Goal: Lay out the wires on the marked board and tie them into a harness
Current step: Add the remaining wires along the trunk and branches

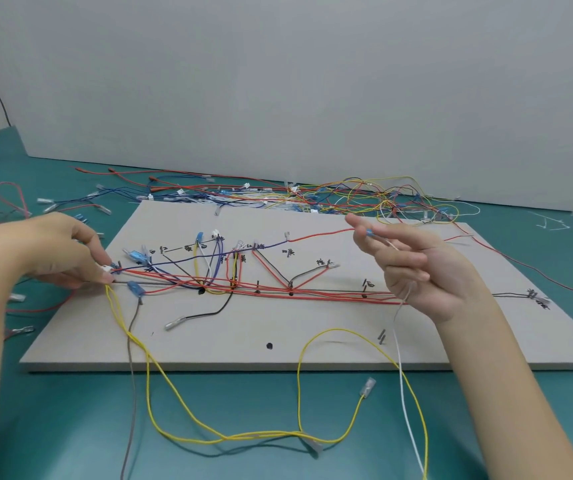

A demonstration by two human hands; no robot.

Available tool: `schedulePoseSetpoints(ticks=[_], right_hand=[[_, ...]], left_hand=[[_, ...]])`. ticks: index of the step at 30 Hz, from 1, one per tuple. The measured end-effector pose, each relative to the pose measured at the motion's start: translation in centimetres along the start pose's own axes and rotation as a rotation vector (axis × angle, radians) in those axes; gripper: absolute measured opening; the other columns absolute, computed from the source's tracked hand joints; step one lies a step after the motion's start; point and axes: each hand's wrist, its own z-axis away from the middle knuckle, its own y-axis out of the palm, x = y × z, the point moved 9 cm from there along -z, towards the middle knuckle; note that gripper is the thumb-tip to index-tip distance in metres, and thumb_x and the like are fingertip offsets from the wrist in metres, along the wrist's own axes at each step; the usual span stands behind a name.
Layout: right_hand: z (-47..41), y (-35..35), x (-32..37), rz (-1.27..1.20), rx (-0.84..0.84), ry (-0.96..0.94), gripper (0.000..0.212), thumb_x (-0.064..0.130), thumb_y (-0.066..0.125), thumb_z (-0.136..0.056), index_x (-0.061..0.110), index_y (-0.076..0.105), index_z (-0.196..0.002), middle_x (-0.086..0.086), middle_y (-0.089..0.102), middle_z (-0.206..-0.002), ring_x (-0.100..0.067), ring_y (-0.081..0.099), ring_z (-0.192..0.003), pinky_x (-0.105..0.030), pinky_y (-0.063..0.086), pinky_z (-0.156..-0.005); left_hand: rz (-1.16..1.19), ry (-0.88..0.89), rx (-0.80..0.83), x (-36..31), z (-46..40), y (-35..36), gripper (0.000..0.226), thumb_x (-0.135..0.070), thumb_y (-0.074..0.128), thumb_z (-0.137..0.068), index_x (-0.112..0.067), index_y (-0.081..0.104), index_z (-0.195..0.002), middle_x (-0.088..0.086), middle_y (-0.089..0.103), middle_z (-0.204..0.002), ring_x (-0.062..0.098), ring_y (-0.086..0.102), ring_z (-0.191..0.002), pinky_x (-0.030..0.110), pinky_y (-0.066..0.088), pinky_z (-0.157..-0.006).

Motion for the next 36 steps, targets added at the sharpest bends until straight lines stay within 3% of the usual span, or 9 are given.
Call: schedulePoseSetpoints(ticks=[3,6,13,19,22,31,36], right_hand=[[0.4,-0.7,0.0,0.322,-0.062,0.027,0.051,0.019,0.067,-0.072,0.007,0.065,-0.122,0.008,0.045,-0.057,0.000,0.024,-0.025,-0.012,0.016,-0.024],[0.8,-1.6,0.8,0.463,-0.144,-0.008,0.039,0.020,0.067,-0.073,0.010,0.074,-0.109,0.010,0.030,-0.047,-0.001,0.020,-0.027,-0.013,0.014,-0.026],[1.9,-2.0,3.9,0.240,-0.128,-0.216,0.027,0.013,0.057,-0.080,0.016,0.078,-0.098,0.010,0.036,-0.049,-0.008,0.011,-0.032,-0.015,0.012,-0.026],[1.5,-1.2,3.9,0.167,-0.112,-0.285,0.027,0.008,0.055,-0.077,0.019,0.075,-0.091,0.010,0.031,-0.042,-0.007,0.027,-0.042,-0.017,0.024,-0.034],[1.5,-1.4,3.8,0.149,-0.132,-0.299,0.025,0.007,0.056,-0.077,0.019,0.075,-0.087,0.009,0.030,-0.043,-0.008,0.027,-0.044,-0.018,0.025,-0.036],[0.9,-1.4,2.8,0.083,-0.168,-0.272,0.018,0.006,0.059,-0.073,0.018,0.065,-0.085,0.009,0.027,-0.045,-0.008,0.023,-0.043,-0.019,0.021,-0.036],[0.8,-1.6,2.6,0.045,-0.190,-0.274,0.018,0.006,0.057,-0.072,0.018,0.059,-0.084,0.009,0.026,-0.046,-0.008,0.021,-0.043,-0.018,0.019,-0.036]], left_hand=[[0.019,-0.003,0.026,0.0,0.3,0.2,0.020,0.002,0.086,-0.065,-0.003,0.072,-0.078,0.006,0.062,-0.045,0.013,0.058,-0.034,0.017,0.044,-0.034],[0.030,-0.010,0.049,0.1,0.4,0.3,0.019,0.003,0.084,-0.068,-0.002,0.071,-0.081,0.005,0.063,-0.046,0.012,0.059,-0.036,0.018,0.047,-0.037],[0.038,-0.051,0.068,0.6,-0.4,0.9,0.018,0.001,0.080,-0.074,-0.002,0.065,-0.084,0.003,0.058,-0.042,0.014,0.053,-0.039,0.022,0.049,-0.041],[0.076,-0.063,0.084,0.9,-1.1,0.9,0.018,0.004,0.080,-0.072,-0.002,0.067,-0.082,0.012,0.069,-0.063,0.023,0.058,-0.057,0.023,0.051,-0.043],[0.059,-0.019,0.068,0.6,-1.1,0.8,0.015,0.007,0.080,-0.071,-0.004,0.071,-0.078,0.009,0.067,-0.061,0.022,0.058,-0.055,0.023,0.051,-0.042],[0.024,0.065,0.021,0.0,-1.2,0.8,0.020,0.015,0.077,-0.070,-0.003,0.072,-0.079,0.020,0.060,-0.087,0.032,0.062,-0.058,0.025,0.054,-0.043],[-0.001,0.056,-0.020,-0.3,-1.1,1.0,0.020,0.013,0.079,-0.070,-0.003,0.070,-0.079,0.020,0.059,-0.076,0.029,0.059,-0.053,0.027,0.053,-0.040]])
